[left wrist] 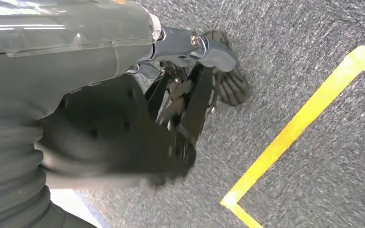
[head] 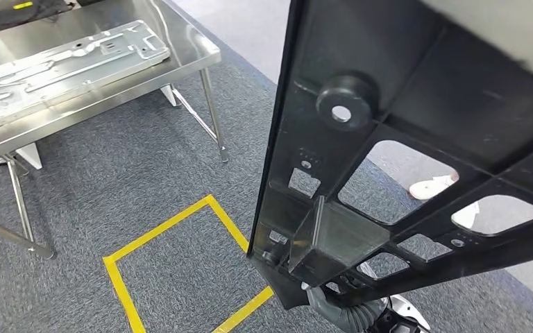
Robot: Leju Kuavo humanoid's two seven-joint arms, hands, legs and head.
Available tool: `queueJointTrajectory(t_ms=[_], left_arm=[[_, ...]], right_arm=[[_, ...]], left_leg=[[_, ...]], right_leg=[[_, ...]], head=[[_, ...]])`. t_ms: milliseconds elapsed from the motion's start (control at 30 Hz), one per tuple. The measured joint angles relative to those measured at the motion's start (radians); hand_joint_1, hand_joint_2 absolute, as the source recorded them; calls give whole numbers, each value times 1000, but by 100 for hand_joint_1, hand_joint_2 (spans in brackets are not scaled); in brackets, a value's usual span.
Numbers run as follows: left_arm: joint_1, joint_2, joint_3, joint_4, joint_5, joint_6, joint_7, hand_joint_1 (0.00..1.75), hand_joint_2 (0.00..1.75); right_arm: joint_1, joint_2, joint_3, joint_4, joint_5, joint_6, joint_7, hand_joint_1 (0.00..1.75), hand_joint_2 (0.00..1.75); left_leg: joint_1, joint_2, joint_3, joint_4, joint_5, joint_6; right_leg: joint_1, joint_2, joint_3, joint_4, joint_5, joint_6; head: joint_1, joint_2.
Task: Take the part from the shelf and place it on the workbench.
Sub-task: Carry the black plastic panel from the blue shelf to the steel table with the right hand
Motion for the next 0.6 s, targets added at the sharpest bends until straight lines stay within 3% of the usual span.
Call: queueJointTrajectory(t_ms=[33, 67, 133, 200, 267, 333, 367, 400, 433, 500, 567, 600], left_arm=[[-2, 0, 0, 0, 0, 0, 3, 0, 175], [-2, 0, 1, 0, 0, 0, 8, 0, 175], [-1, 0, 4, 0, 0, 1, 19, 0, 175], [0, -1, 10, 0, 0, 2, 25, 0, 175], [-1, -1, 14, 0, 0, 2, 27, 0, 175], [-1, -1, 17, 0, 0, 3, 28, 0, 175], [-1, -1, 19, 0, 0, 3, 27, 0, 175], [0, -1, 22, 0, 0, 3, 25, 0, 175], [0, -1, 24, 0, 0, 3, 21, 0, 175], [0, -1, 28, 0, 0, 3, 11, 0, 175], [-1, -1, 32, 0, 0, 3, -2, 0, 175], [0, -1, 33, 0, 0, 3, -8, 0, 175]], right_arm=[[-4, 0, 0, 2, -1, 1, 0, 175, 175], [-6, 0, 0, 3, -2, 1, 0, 175, 175], [-10, 0, 0, 6, -2, -1, 1, 175, 175], [-11, 0, 0, 7, -3, -5, 1, 175, 175], [-9, 0, 0, 8, -2, -9, 1, 175, 175], [-4, 0, 0, 12, -1, -12, 1, 175, 175], [-3, 0, 0, 13, 0, -13, 0, 175, 175], [-1, -1, 0, 14, 0, -14, 0, 175, 175], [2, -1, 0, 15, 2, -15, 0, 175, 175], [7, -1, 0, 14, 4, -16, -2, 175, 175], [12, -1, 0, 13, 6, -17, -3, 175, 175], [13, -1, 0, 13, 6, -18, -4, 175, 175]], left_leg=[[-6, 15, 12, -28, 4, 7], [-10, 15, 11, -34, -1, 13], [-8, -10, 14, -44, 3, 21], [-1, -34, 27, -60, 10, 33], [2, -57, 35, -67, 14, 40], [1, -85, 36, -65, 13, 42], [1, -101, 37, -63, 11, 42], [1, -116, 39, -60, 8, 40], [1, -131, 41, -56, 5, 38], [0, -156, 41, -47, -3, 30], [0, -174, 34, -42, -6, 20], [1, -182, 31, -43, -7, 14]], right_leg=[[2, -9, 3, -1, -3, 5], [3, -19, 5, -2, -5, 11], [3, -30, 15, -6, -9, 22], [1, 8, 5, 33, -38, 30], [-2, 60, -52, 147, -94, 31], [-2, 75, -117, 253, -121, 33], [-3, 77, -130, 260, -106, 34], [-4, 79, -125, 229, -72, 33], [-5, 88, -104, 167, -27, 33], [-9, 128, -60, 50, 28, 32], [-9, 148, -47, 10, 33, 28], [-9, 140, -46, 7, 34, 24]], head=[[0, 0], [0, 0], [0, 0], [0, 0], [0, 0], [0, 0], [0, 0], [0, 0], [0, 0], [0, 0], [0, 0], [0, 0]])
